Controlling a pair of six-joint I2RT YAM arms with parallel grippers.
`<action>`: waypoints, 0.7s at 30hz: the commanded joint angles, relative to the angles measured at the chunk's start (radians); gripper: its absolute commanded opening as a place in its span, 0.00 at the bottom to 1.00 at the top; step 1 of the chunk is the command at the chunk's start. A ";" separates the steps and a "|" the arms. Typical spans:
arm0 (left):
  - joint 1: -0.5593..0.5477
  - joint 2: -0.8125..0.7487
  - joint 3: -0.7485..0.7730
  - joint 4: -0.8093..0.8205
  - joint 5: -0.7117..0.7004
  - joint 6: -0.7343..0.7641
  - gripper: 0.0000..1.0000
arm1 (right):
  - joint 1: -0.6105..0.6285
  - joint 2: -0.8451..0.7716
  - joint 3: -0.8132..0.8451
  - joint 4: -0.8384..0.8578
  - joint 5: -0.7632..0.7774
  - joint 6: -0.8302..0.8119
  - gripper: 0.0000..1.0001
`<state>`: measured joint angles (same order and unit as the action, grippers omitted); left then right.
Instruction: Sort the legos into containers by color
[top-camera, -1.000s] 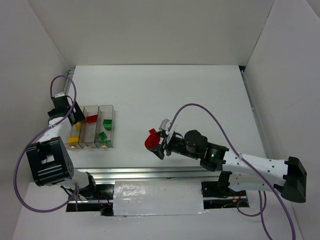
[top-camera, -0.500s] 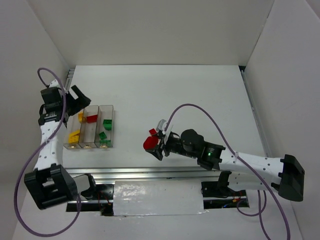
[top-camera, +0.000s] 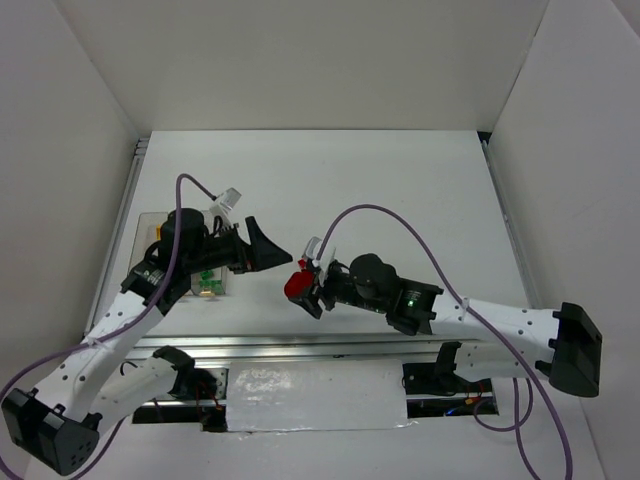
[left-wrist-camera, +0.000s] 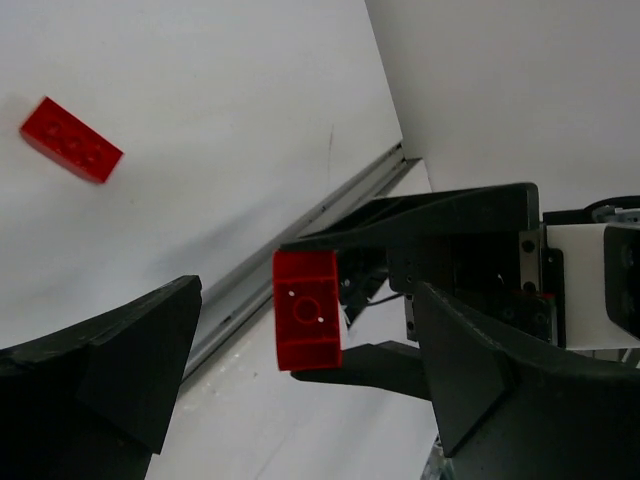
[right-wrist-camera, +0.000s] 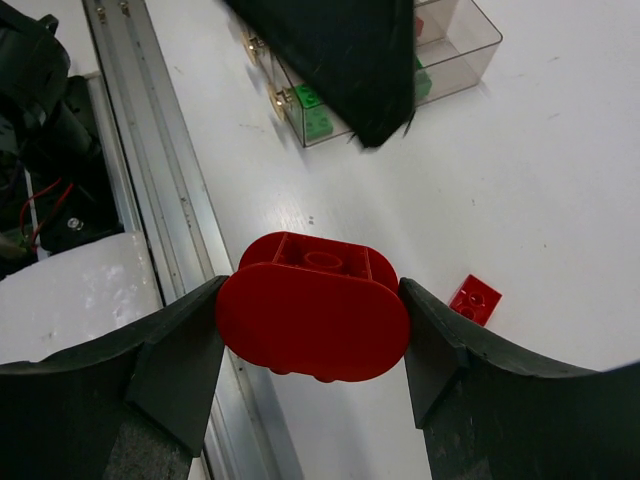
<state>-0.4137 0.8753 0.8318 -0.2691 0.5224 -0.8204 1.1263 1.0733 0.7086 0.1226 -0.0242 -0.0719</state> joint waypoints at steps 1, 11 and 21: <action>-0.068 -0.010 -0.010 0.039 -0.032 -0.072 0.99 | 0.015 0.014 0.068 -0.021 0.059 -0.012 0.03; -0.177 0.007 -0.079 0.067 -0.067 -0.079 0.92 | 0.052 0.089 0.158 -0.055 0.150 -0.039 0.05; -0.185 0.007 -0.043 -0.002 -0.108 -0.022 0.00 | 0.073 0.163 0.199 -0.034 0.224 -0.049 0.14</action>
<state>-0.5919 0.8841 0.7464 -0.2569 0.4397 -0.8547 1.1912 1.1995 0.8536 0.0654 0.1436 -0.1017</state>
